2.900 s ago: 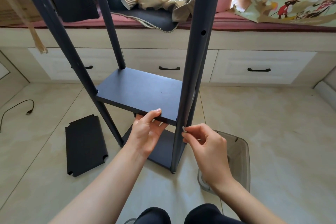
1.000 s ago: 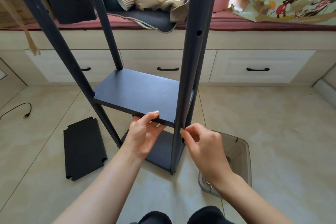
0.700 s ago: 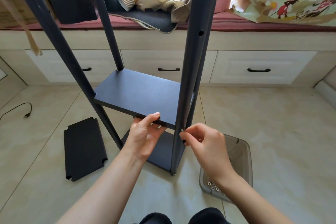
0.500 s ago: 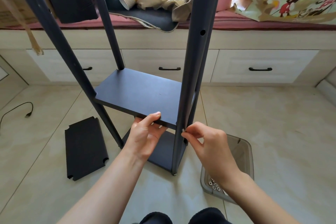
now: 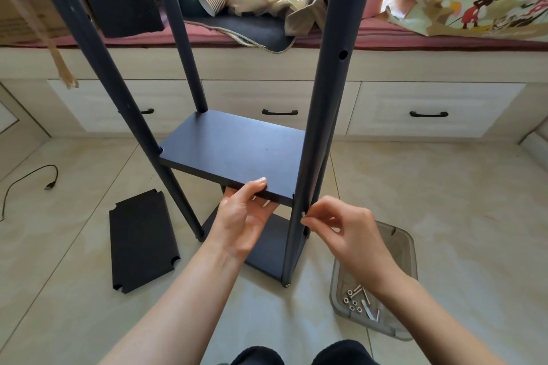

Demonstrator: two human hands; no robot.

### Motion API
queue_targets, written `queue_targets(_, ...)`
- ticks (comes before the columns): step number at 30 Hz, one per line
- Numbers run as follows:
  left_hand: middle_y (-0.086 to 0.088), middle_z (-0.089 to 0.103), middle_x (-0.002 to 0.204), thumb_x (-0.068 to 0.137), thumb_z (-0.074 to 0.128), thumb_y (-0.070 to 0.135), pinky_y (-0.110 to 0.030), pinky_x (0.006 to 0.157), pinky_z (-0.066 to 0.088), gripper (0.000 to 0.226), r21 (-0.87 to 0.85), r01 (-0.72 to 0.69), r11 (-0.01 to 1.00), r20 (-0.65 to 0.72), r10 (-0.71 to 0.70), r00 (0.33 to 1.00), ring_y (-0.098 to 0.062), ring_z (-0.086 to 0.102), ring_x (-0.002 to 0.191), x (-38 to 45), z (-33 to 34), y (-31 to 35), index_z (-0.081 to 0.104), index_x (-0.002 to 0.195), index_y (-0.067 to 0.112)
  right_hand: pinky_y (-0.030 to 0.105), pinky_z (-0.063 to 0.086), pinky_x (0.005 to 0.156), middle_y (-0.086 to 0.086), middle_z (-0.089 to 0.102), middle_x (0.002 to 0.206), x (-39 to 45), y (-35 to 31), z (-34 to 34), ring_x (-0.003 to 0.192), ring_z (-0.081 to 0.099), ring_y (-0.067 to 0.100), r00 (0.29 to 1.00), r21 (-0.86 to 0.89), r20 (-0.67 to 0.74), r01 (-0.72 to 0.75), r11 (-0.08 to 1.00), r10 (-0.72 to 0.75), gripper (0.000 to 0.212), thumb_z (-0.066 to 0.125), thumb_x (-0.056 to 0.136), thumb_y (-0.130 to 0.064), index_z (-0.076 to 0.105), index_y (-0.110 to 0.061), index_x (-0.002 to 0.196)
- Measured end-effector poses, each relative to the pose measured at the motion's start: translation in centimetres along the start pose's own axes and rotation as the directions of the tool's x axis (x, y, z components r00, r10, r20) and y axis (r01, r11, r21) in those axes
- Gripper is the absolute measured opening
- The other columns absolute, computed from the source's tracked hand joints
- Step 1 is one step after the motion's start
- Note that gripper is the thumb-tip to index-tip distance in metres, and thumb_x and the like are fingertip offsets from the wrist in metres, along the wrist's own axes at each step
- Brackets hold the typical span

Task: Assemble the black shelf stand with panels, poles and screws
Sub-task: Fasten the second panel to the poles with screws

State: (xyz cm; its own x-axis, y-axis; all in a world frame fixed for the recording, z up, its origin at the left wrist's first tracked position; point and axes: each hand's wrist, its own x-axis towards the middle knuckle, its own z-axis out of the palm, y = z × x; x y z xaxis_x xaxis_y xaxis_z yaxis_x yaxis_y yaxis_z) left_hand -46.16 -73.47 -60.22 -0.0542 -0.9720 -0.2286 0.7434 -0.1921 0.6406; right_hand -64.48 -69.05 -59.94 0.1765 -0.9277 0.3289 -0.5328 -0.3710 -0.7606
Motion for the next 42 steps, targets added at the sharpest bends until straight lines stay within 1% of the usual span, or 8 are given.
queue_targets(9,-0.015,0.066,0.103,0.082,0.064,0.000,-0.039,0.077,0.060,0.039,0.032,0.001,0.999,0.014,-0.001,1.000,-0.028,0.071,0.095,-0.1,-0.9,-0.1,0.056,0.120,0.004,0.025,0.053,0.073,-0.012,0.067,0.077,-0.3,-0.3,0.1,0.077,0.067,0.008,1.000,0.005,-0.002,0.007,1.000,-0.007,0.007,0.073,0.089,-0.015,0.068,-0.016,0.084)
queue_targets(14,-0.011,0.068,0.097,0.091,0.057,-0.005,-0.038,0.075,0.060,0.029,0.058,-0.011,0.998,0.020,0.010,1.000,-0.027,0.071,0.093,-0.2,-0.8,-0.2,0.057,0.118,0.006,0.030,0.051,0.069,-0.009,0.061,0.079,-0.6,-0.2,0.9,0.075,0.061,0.009,0.994,-0.172,-0.040,0.090,0.981,-0.098,0.010,0.070,0.091,-0.015,0.062,-0.017,0.086)
queue_targets(19,-0.013,0.069,0.104,0.081,0.063,0.000,-0.040,0.078,0.061,0.040,0.041,-0.014,0.999,0.013,0.014,1.000,-0.028,0.071,0.096,-0.2,-0.7,-0.2,0.058,0.121,0.007,0.026,0.052,0.071,-0.012,0.067,0.075,-0.5,-0.4,1.0,0.076,0.066,0.007,0.992,0.041,-0.088,-0.086,0.995,0.089,0.007,0.074,0.088,-0.017,0.069,-0.018,0.083)
queue_targets(23,-0.015,0.067,0.107,0.083,0.062,-0.001,-0.040,0.078,0.061,0.041,0.028,0.003,1.000,0.008,-0.003,1.000,-0.030,0.071,0.099,-0.2,-0.7,-0.3,0.057,0.123,0.006,0.021,0.050,0.070,-0.011,0.068,0.083,-1.0,0.2,1.1,0.077,0.061,0.004,0.983,-0.146,-0.120,0.118,0.982,-0.136,0.003,0.072,0.089,-0.015,0.071,-0.017,0.090)
queue_targets(30,-0.014,0.068,0.109,0.091,0.056,-0.004,-0.042,0.083,0.061,0.035,0.046,-0.001,0.999,0.017,0.000,1.000,-0.029,0.071,0.101,0.0,-1.1,-0.3,0.056,0.125,0.007,0.021,0.051,0.065,-0.010,0.068,0.078,-0.1,-0.3,0.9,0.075,0.064,0.008,0.960,0.167,-0.149,-0.212,0.963,0.237,0.021,0.084,0.074,-0.024,0.066,-0.024,0.083)
queue_targets(32,-0.015,0.067,0.110,0.089,0.057,-0.003,-0.041,0.082,0.061,0.038,0.046,0.001,0.999,0.018,-0.002,1.000,-0.029,0.071,0.100,0.0,-0.9,-0.3,0.055,0.127,0.006,0.021,0.053,0.070,-0.010,0.067,0.092,0.5,0.0,0.4,0.083,0.064,0.007,0.968,0.143,-0.081,-0.225,0.964,0.238,0.037,0.085,0.074,-0.026,0.059,-0.031,0.100)
queue_targets(36,-0.018,0.063,0.119,0.083,0.062,0.002,-0.041,0.085,0.060,0.053,0.055,0.002,0.998,0.025,-0.004,1.000,-0.032,0.067,0.108,-0.2,-0.7,-0.1,0.052,0.135,0.003,0.029,0.053,0.089,-0.002,0.068,0.112,1.9,0.6,-0.2,0.100,0.068,0.009,0.916,0.350,0.332,-0.340,0.873,0.223,0.064,0.069,0.090,-0.010,0.044,-0.050,0.133)
queue_targets(42,-0.021,0.059,0.124,0.083,0.062,0.002,-0.042,0.085,0.059,0.056,0.036,0.012,0.999,0.019,-0.012,1.000,-0.035,0.065,0.111,-0.1,-0.8,0.1,0.050,0.138,-0.001,0.021,0.050,0.090,-0.004,0.072,0.115,2.8,0.7,-0.9,0.106,0.067,0.008,0.904,0.402,0.409,-0.301,0.865,0.124,0.043,0.063,0.092,0.002,0.065,-0.029,0.121)
